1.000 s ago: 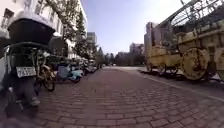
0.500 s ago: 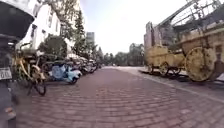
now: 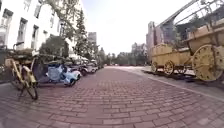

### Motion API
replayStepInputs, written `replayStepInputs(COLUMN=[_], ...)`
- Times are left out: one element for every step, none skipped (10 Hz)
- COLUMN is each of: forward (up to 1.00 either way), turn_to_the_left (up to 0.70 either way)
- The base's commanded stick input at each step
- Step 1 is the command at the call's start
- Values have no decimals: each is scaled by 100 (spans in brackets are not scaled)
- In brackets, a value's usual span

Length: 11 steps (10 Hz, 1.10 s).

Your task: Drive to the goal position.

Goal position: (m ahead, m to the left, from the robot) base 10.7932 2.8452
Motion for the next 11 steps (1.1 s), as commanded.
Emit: replayStepInputs(forward=[70, 70, 70, 70, 70, 70, 70, 70, 70, 70, 70], turn_to_the_left=[0, 0, 0, 0, 0, 0, 0, 0, 0, 0, 0])
